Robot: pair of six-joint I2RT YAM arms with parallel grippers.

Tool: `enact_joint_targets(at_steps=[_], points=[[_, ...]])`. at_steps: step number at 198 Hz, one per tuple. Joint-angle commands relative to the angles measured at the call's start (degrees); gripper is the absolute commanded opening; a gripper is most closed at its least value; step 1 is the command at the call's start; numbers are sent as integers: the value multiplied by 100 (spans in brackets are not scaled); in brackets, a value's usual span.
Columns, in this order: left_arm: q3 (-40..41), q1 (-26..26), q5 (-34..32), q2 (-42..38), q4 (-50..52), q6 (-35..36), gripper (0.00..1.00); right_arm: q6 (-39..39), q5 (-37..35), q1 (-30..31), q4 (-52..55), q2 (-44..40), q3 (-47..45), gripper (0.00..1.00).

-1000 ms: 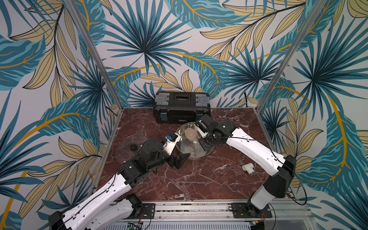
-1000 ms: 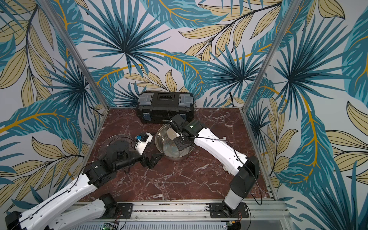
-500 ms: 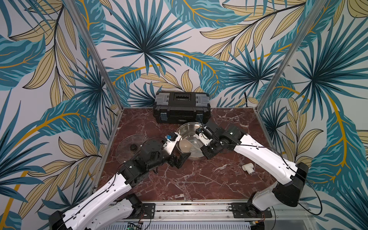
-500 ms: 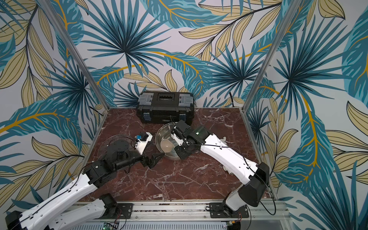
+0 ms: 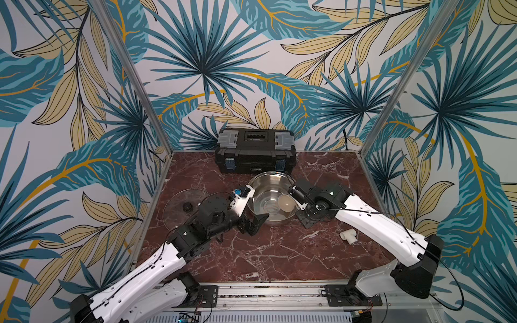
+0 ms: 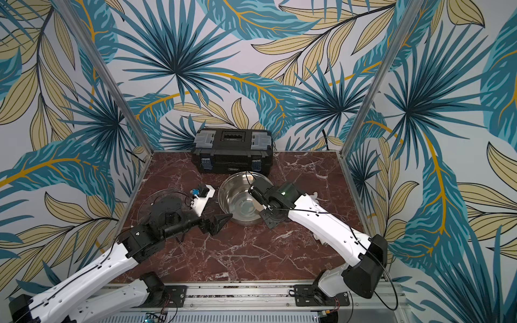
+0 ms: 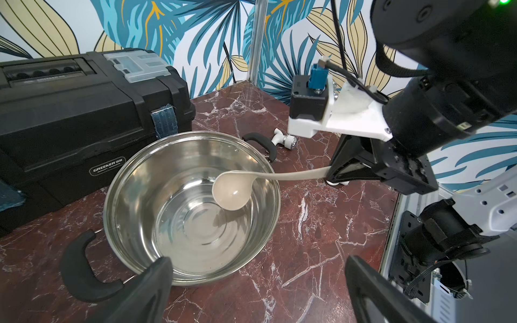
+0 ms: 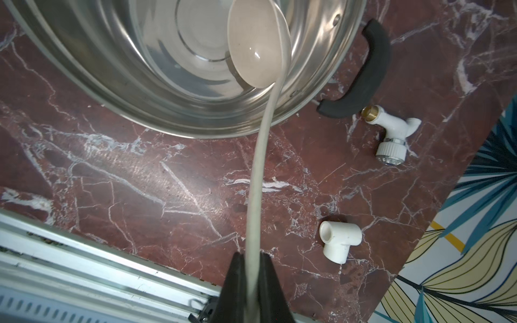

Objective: Stir the soup with a spoon
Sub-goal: Stir the soup in the pan with a stick.

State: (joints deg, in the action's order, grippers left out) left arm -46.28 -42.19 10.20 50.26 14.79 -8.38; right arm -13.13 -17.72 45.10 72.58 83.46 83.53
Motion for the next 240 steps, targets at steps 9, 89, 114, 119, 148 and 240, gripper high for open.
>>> enact_joint_targets(at_steps=[9,89,114,119,148,240], points=[[163,-6,0,-72,-90,-10,100,-108,-559,-50,-619,280,147,0],[240,-4,-49,-205,-14,-41,100,8,726,45,-1200,1159,1095,0],[268,-9,-70,-259,-3,-41,100,48,1137,246,-1232,1080,1022,0],[274,-3,-75,-266,-2,-41,100,57,1180,274,-1220,1053,996,0],[271,-3,-101,-281,33,3,100,43,1305,395,-1055,796,752,0],[286,-8,-84,-233,-52,30,100,-296,268,447,-228,-247,-505,0]])
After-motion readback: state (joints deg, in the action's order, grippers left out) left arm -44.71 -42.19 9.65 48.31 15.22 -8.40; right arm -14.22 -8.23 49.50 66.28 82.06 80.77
